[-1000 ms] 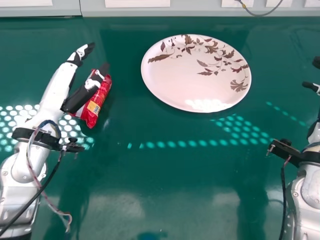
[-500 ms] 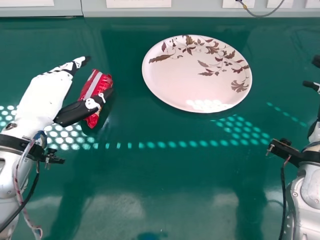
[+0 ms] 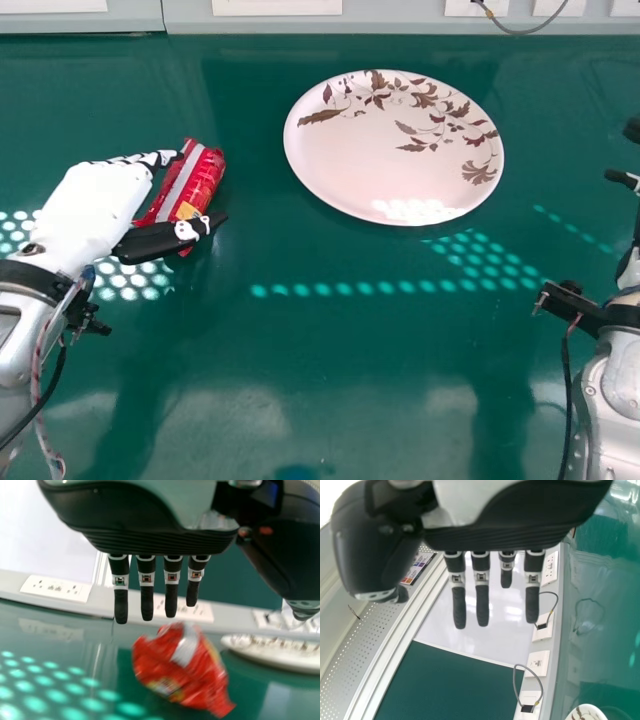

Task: Pick up biscuit and place it in the plate

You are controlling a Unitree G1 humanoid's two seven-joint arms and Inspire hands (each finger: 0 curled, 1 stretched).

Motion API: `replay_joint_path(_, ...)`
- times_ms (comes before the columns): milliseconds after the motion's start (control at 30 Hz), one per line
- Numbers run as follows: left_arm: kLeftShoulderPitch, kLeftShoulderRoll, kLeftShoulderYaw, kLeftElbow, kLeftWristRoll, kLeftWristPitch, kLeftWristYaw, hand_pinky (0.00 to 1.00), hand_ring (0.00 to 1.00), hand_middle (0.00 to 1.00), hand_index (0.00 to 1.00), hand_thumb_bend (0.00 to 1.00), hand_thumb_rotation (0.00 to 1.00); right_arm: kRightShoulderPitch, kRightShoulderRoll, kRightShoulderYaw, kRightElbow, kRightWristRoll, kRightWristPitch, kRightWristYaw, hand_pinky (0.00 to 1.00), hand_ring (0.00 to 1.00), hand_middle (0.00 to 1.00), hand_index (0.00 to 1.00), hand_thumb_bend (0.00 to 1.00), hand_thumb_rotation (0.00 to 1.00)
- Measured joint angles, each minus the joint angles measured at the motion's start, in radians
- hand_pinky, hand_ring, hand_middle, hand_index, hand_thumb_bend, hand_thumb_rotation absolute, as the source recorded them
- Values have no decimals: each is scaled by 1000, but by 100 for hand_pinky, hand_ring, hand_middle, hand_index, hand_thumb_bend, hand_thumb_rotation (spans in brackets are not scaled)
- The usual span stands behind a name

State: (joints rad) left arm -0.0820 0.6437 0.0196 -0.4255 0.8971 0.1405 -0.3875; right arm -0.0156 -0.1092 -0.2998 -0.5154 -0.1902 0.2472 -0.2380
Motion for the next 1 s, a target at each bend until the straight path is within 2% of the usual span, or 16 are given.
replay_joint_path(233,-100,36,-43,72,39,5,-48,66,73,77,82,92,63,6,-6,-2,-18,-20,8,18,60,70,72,70,63,32)
replay_joint_path(267,-112,40,-48,81,45,5,-54,59,64,67,74,90,60,6,-6,-2,-21,-20,11,20,60,70,73,70,63,32)
replay_joint_path(300,-123,44,-54,89,53,6,-59,54,58,62,70,88,59,7,-6,-4,-26,-20,15,20,60,70,73,70,63,32)
replay_joint_path(367,-155,59,-73,114,81,4,-55,47,51,56,64,85,57,9,-6,-4,-44,-21,33,26,60,70,73,70,63,32)
replay_joint_path(500,-208,72,-110,140,127,14,-78,47,51,54,61,81,55,12,-8,-5,-68,-36,54,34,59,69,72,69,61,32)
replay_joint_path(733,-267,79,-140,195,165,27,-116,52,56,58,62,81,49,22,-14,-9,-82,-52,59,51,57,68,71,67,62,32)
replay_joint_path(900,-279,79,-152,188,184,41,-146,54,56,57,62,85,49,25,-15,-15,-86,-51,59,52,59,69,72,68,61,28)
replay_joint_path(1000,-275,87,-158,161,212,38,-154,54,58,61,67,86,57,26,-15,-18,-86,-46,59,53,59,70,72,68,60,27)
